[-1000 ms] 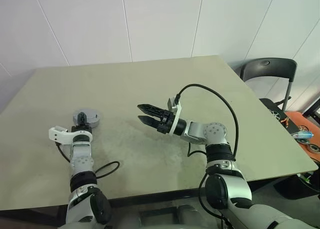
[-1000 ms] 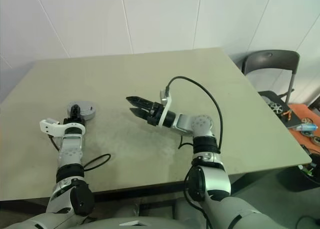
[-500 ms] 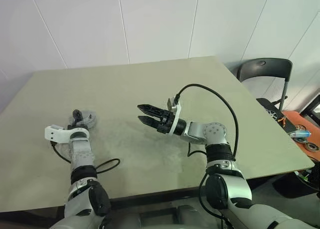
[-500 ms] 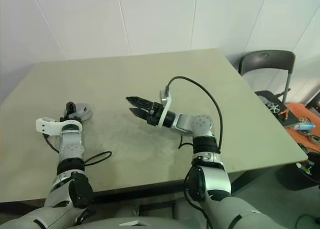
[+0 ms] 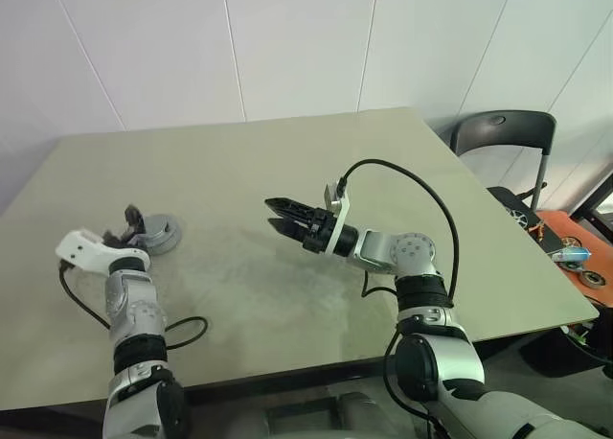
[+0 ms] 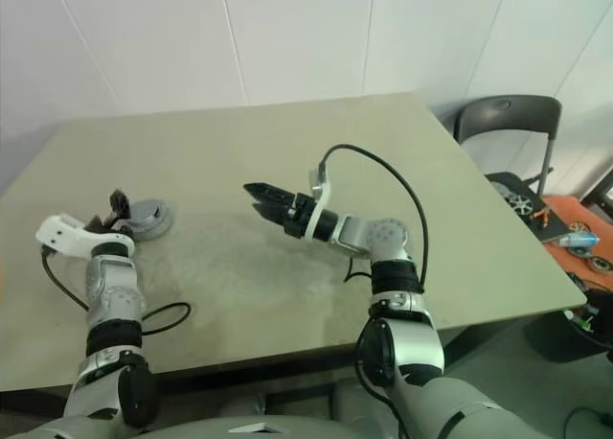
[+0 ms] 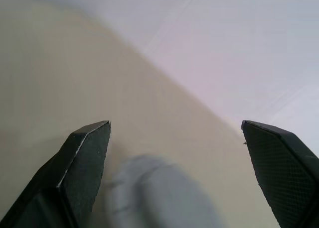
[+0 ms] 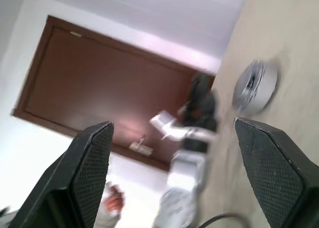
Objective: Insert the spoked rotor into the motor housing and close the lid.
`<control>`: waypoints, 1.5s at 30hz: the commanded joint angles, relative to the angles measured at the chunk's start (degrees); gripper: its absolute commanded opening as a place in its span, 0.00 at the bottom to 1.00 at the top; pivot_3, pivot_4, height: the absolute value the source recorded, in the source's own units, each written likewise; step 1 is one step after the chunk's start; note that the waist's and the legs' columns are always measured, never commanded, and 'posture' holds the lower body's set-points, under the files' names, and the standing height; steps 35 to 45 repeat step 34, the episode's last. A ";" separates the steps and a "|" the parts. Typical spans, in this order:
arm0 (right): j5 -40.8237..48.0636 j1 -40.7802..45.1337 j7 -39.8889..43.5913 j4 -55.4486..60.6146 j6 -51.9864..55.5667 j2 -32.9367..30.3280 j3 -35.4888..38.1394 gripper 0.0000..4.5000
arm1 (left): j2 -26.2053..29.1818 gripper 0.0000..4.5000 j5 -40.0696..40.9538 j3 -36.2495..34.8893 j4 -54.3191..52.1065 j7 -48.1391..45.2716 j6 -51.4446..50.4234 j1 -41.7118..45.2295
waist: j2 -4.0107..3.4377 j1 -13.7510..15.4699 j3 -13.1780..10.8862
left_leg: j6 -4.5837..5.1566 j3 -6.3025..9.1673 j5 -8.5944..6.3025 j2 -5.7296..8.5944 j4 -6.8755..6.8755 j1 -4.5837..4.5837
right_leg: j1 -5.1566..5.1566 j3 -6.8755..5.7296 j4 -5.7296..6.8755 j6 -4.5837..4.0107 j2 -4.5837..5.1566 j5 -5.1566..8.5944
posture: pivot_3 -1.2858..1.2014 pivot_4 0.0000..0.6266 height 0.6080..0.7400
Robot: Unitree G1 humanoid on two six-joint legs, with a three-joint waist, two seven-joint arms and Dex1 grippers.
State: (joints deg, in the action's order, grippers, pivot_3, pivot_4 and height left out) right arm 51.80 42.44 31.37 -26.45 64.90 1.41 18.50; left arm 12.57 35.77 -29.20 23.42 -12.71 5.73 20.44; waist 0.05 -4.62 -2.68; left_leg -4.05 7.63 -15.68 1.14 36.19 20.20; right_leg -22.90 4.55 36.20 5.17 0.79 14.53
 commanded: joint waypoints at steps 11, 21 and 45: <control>-28.54 -6.97 8.82 6.66 -32.86 -15.57 -19.62 0.90 | 13.17 0.99 -0.66 15.89 -27.90 -25.48 -15.25 -13.60 | -0.10 0.44 -0.07 | 0.00 -0.13 0.00 -0.07 -0.11 0.06 | -0.22 0.07 0.01 0.01 -0.06 0.02 | 0.52 0.00 1.00; -29.99 -7.23 14.30 8.56 -34.43 -17.88 -20.81 0.99 | 15.17 1.00 -0.28 17.48 -32.70 -31.07 -18.39 -14.33 | -0.12 0.66 -0.08 | 0.00 -0.13 0.00 -0.07 -0.07 0.10 | -0.19 0.07 -0.03 -0.01 -0.03 0.00 | 0.52 0.00 1.00; -29.22 -7.46 18.99 10.24 -37.05 -18.32 -20.38 0.99 | 16.79 1.00 -9.66 21.15 -28.09 -32.43 -15.29 -14.51 | -0.13 0.67 -0.09 | 0.00 -0.13 0.00 -0.07 -0.06 0.07 | -0.19 0.07 -0.01 -0.02 -0.04 0.01 | 0.52 0.00 1.00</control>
